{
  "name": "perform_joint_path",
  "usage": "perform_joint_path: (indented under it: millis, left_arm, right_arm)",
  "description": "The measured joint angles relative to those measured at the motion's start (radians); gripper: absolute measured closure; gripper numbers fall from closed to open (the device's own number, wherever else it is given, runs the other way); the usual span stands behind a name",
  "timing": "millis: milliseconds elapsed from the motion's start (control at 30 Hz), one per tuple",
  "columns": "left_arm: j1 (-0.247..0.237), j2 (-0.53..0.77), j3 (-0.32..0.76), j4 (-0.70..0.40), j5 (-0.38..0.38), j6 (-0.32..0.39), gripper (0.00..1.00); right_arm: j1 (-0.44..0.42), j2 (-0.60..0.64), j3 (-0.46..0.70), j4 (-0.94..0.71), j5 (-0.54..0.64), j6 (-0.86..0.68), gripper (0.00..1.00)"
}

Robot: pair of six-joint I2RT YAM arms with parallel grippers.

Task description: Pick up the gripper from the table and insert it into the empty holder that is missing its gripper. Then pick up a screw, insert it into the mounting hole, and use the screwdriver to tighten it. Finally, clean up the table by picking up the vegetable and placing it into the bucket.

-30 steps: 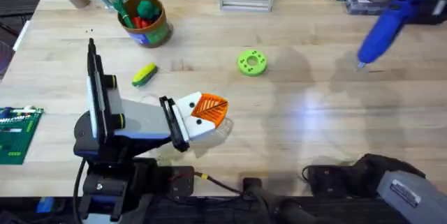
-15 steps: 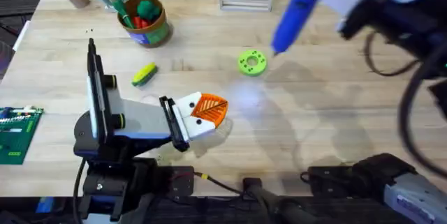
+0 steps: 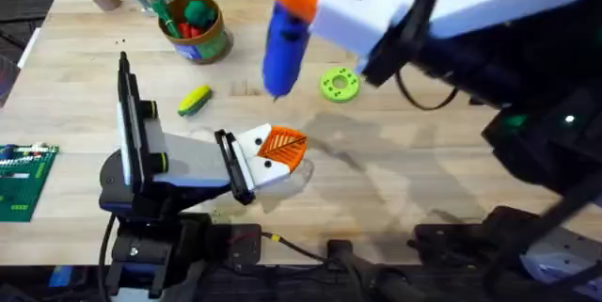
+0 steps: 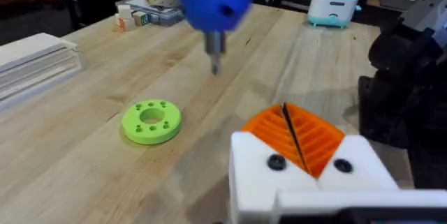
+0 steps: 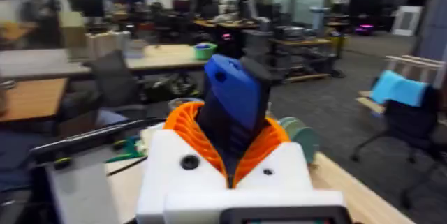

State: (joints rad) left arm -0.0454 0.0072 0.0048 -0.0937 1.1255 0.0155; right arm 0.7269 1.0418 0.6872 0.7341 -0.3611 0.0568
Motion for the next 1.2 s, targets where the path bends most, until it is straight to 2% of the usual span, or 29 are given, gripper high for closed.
perform_joint_path:
  millis: [233,633,933,1200]
  left_arm:
    - [0.000,0.000,0.000,0.000,0.000,-0.017,0.997]
    - [0.000,0.000,0.000,0.000,0.000,-0.017,0.997]
    - [0.000,0.000,0.000,0.000,0.000,-0.017,0.997]
    - [0.000,0.000,0.000,0.000,0.000,-0.018,0.997]
  right_arm:
    - [0.085,0.012,0.000,0.023,-0.003,0.003,0.973]
    - [0.100,0.046,0.000,0.025,-0.003,0.003,0.973]
    - [0.146,0.047,0.000,0.036,-0.003,0.003,0.973]
    - [0.180,0.053,0.000,-0.005,-0.003,-0.136,0.973]
